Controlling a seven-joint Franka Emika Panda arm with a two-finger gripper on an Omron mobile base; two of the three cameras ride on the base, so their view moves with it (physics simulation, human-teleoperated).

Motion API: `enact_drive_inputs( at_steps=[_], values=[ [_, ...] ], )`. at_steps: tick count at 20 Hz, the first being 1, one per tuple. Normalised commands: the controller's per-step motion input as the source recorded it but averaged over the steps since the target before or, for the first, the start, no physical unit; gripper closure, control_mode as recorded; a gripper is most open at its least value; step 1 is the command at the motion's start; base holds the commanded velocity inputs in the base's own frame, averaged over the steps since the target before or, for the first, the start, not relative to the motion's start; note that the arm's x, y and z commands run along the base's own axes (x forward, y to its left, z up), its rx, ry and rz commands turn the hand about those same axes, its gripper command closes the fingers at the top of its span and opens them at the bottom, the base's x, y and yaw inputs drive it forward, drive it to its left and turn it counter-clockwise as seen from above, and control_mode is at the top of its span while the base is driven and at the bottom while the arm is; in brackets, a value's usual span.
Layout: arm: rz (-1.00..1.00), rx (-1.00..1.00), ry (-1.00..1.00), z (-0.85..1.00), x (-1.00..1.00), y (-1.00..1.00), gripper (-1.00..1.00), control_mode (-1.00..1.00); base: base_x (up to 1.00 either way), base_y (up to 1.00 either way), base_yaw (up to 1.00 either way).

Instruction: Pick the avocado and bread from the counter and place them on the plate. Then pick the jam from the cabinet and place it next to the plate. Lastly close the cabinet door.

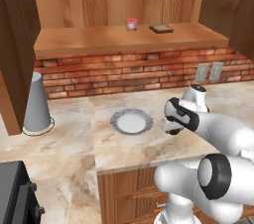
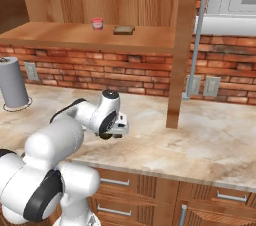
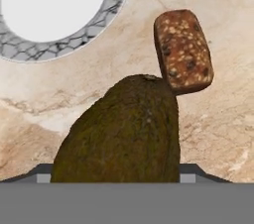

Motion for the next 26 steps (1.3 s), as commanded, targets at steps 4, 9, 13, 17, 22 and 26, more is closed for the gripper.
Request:
enact_drive_inputs(
  at_steps=[4,9,13,17,22,26],
  values=[
    [0.0,0.05,-0.11,0.41,0.37,0.39,1.0,-1.0,0.0,0.0,0.0],
    [0.0,0.03,-0.13,0.22,0.51,0.48,1.0,-1.0,0.0,0.0,0.0],
    [0.0,0.05,-0.07,0.14,0.65,0.48,1.0,-1.0,0.0,0.0,0.0],
    [0.0,0.02,-0.04,0.03,0.73,0.58,1.0,-1.0,0.0,0.0,0.0],
    [0.0,0.0,-0.01,0.0,0.73,0.6,1.0,-1.0,0.0,0.0,0.0],
    [-0.01,-0.03,0.02,0.0,0.3,0.33,1.0,-1.0,0.0,0.0,0.0]
  ],
)
